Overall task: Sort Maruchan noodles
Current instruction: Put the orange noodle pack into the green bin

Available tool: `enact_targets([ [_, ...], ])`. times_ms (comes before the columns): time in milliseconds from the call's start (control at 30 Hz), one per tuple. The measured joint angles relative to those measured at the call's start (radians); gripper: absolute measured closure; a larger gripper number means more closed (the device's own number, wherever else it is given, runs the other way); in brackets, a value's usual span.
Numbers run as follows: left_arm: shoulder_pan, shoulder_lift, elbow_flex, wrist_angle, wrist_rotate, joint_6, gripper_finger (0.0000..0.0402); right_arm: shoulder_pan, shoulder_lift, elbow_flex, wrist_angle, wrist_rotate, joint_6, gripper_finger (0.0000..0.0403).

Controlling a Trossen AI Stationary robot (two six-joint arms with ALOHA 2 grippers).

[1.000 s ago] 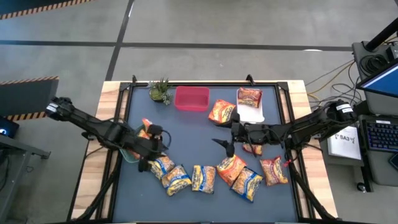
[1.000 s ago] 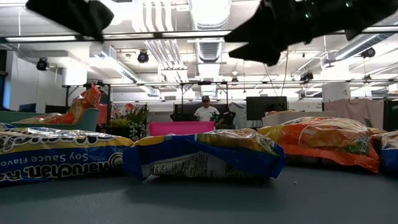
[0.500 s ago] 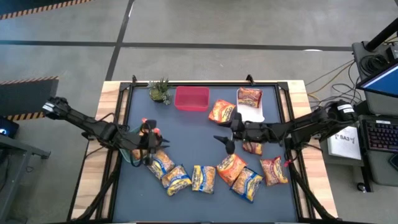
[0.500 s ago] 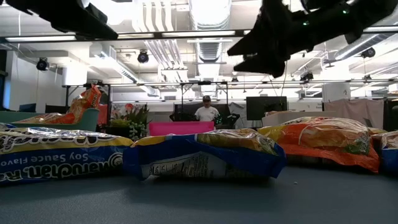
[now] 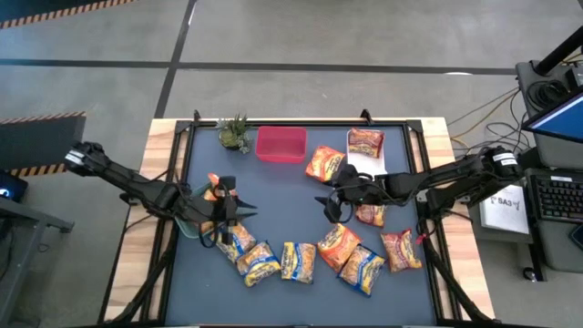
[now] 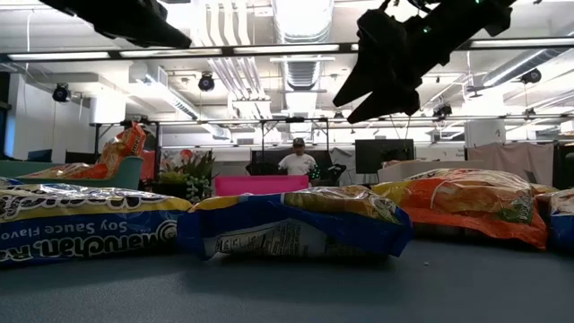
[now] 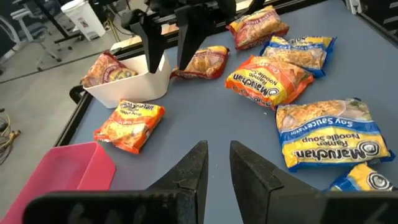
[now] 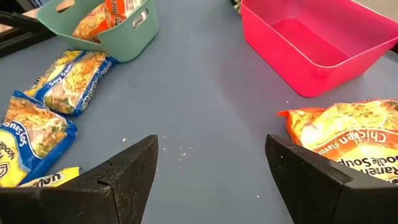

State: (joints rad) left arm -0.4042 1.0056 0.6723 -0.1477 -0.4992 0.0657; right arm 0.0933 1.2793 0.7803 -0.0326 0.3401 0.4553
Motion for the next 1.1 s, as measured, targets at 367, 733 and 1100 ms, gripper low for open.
enact_targets([
  [367, 0.0, 0.098, 0.039, -0.017, 0.0, -0.04, 0.0353, -0.03, 0.0, 0.052, -0.172, -0.001, 0.097, 0.0122],
  [733, 0.0, 0.106, 0.039, -0.009, -0.014, -0.023, 0.0353, -0.137, 0.127, 0.106, -0.213, -0.052, 0.048, 0.0134],
  [1100, 0.0, 0.106, 0.039, -0.01, -0.016, -0.025, 0.0353, -0.204, 0.447, 0.43, -0.54, -0.036, -0.1, 0.0151],
])
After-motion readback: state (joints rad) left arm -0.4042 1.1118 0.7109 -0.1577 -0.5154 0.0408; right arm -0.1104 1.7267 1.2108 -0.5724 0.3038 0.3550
